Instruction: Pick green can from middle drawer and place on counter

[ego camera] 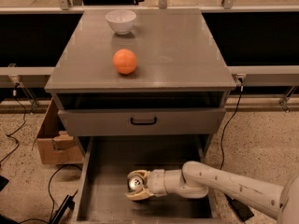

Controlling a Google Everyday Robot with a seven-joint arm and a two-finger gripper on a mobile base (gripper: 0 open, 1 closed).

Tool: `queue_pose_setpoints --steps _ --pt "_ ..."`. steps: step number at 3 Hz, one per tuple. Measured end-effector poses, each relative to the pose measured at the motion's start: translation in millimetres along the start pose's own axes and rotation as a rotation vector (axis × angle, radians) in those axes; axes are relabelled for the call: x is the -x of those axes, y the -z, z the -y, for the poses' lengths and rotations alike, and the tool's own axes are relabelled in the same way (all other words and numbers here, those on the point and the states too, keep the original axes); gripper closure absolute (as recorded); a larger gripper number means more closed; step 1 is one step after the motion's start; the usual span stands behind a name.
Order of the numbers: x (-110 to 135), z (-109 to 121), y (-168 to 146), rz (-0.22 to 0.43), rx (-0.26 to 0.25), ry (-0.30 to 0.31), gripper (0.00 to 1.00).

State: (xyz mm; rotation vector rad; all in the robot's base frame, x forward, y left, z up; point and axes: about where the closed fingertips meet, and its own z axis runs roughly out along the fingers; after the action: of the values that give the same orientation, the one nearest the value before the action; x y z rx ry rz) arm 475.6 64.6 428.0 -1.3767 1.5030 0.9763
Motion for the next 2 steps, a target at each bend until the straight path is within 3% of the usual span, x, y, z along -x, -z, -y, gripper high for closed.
queue_pose_setpoints --steps 1,2 --pt "0 0 0 0.000 0.000 0.000 1.00" --pt "30 0 39 0.005 -0.002 -0.012 1.00"
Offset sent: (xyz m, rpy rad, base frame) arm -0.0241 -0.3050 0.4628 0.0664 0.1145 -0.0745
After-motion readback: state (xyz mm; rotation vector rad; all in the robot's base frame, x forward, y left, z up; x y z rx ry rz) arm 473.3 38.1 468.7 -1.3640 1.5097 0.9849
